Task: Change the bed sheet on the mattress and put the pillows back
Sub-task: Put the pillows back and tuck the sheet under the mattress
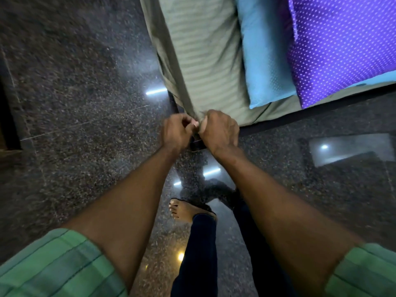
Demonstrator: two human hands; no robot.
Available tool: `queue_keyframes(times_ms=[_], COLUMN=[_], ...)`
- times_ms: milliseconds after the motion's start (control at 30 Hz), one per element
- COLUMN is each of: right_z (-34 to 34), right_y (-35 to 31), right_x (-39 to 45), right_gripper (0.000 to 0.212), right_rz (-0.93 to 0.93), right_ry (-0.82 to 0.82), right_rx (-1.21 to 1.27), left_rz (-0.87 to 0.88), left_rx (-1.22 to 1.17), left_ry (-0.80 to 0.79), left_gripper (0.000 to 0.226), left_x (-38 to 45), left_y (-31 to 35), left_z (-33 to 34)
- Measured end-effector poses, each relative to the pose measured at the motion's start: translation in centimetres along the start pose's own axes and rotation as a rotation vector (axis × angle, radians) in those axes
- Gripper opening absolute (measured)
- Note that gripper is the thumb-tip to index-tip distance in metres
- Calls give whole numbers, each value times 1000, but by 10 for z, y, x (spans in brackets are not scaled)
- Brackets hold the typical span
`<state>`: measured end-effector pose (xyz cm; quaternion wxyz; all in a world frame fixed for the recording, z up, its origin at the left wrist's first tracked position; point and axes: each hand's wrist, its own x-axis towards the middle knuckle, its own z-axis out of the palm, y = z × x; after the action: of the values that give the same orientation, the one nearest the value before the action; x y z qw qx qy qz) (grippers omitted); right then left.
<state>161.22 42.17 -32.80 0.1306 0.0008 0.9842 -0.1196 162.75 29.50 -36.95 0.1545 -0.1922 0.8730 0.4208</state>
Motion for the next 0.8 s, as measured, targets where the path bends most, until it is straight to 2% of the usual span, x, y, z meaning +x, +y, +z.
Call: queue_keyframes(times_ms=[100, 200, 267, 367, 467, 567, 633, 800], right_z=[4, 8, 12, 16, 15, 14, 17, 26], right_y=[-13, -21, -26, -37, -54, -73, -83, -121], right_x=[-2, 3, 9, 31, 66, 96, 105, 92], right_gripper=[29, 25, 15, 27, 38, 26, 17, 21], right_rz=[126, 194, 186, 196, 251, 201, 150, 118], right_ry=[59, 150, 243, 297, 292, 218, 176, 67], right_rx=[58, 133, 152, 138, 95, 9, -27, 4], left_rz=[71, 41, 27, -16, -48, 20, 72, 93], left_rx=[57, -54, -134, -225, -336, -211, -130, -153], left_ry=[-1, 79, 38, -5, 17, 3, -45, -258], left_gripper=[14, 19, 29, 44, 40, 34, 28, 31], left_x=[1, 20, 43, 84, 122, 148, 156, 162], left_y=[-6, -8, -5, 7, 24, 35, 38, 16], left_z=[-7, -13, -21, -33, -46, -60, -64, -73])
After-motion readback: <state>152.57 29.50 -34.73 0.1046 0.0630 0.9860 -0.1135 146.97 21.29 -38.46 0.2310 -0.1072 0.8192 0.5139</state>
